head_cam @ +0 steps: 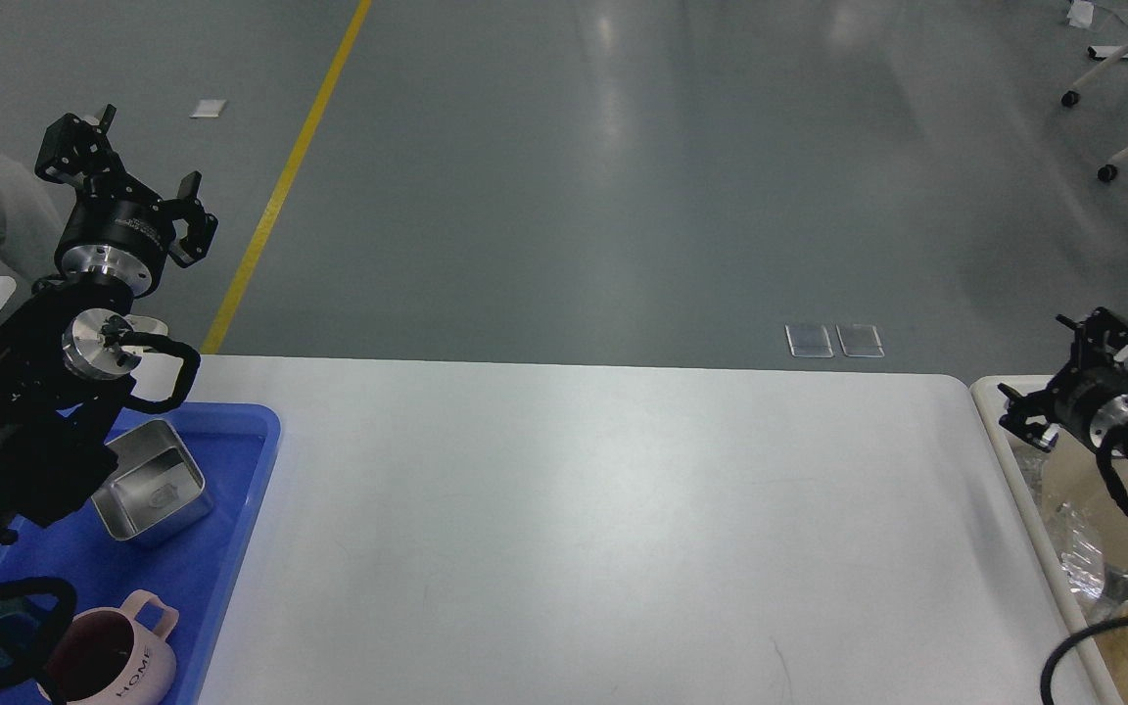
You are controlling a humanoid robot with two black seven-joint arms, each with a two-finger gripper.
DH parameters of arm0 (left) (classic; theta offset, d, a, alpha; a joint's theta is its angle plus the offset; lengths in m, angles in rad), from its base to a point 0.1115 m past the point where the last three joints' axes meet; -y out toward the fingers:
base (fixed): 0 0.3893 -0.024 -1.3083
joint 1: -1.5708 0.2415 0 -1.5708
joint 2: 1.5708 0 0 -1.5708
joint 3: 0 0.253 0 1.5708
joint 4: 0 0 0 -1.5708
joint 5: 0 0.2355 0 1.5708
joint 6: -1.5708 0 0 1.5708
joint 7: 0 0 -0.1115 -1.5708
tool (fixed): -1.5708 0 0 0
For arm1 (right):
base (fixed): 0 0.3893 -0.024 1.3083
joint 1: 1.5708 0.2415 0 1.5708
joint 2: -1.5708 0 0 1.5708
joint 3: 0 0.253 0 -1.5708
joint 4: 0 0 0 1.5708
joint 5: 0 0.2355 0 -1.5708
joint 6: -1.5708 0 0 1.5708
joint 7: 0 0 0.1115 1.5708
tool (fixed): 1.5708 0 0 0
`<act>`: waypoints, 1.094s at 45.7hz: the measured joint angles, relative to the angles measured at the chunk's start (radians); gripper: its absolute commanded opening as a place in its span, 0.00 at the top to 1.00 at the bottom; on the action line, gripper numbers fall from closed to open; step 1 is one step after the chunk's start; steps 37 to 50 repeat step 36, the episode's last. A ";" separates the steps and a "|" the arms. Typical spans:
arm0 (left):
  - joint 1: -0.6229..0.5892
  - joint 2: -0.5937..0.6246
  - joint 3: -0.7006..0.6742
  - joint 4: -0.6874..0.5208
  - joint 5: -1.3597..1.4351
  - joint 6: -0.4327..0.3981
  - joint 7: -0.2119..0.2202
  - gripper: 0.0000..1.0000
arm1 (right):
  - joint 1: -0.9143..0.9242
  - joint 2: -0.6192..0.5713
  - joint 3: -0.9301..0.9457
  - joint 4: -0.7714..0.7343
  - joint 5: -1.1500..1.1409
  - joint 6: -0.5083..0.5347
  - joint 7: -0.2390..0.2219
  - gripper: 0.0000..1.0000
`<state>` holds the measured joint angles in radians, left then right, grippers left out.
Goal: Tidy desktop
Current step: 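Release the tray in the white bin and withdraw the right gripper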
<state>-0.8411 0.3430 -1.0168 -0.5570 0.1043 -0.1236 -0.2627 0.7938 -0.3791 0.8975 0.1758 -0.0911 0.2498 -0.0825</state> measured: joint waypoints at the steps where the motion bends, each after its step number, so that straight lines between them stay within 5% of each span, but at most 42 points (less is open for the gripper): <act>1: -0.001 0.000 0.000 0.000 -0.007 -0.003 0.008 0.03 | 0.016 0.014 0.000 0.000 0.001 -0.012 0.000 0.00; 9: -0.005 -0.002 -0.015 0.000 -0.071 -0.010 0.063 0.03 | 0.131 0.140 0.030 0.001 0.003 -0.070 0.000 0.00; 24: -0.005 -0.048 -0.074 0.000 -0.084 -0.021 0.049 0.03 | 0.141 0.239 0.373 0.001 0.003 -0.089 0.013 0.00; 50: -0.001 -0.071 -0.132 0.000 -0.184 -0.087 0.049 0.03 | 0.130 0.248 0.395 0.005 0.004 -0.088 0.025 0.00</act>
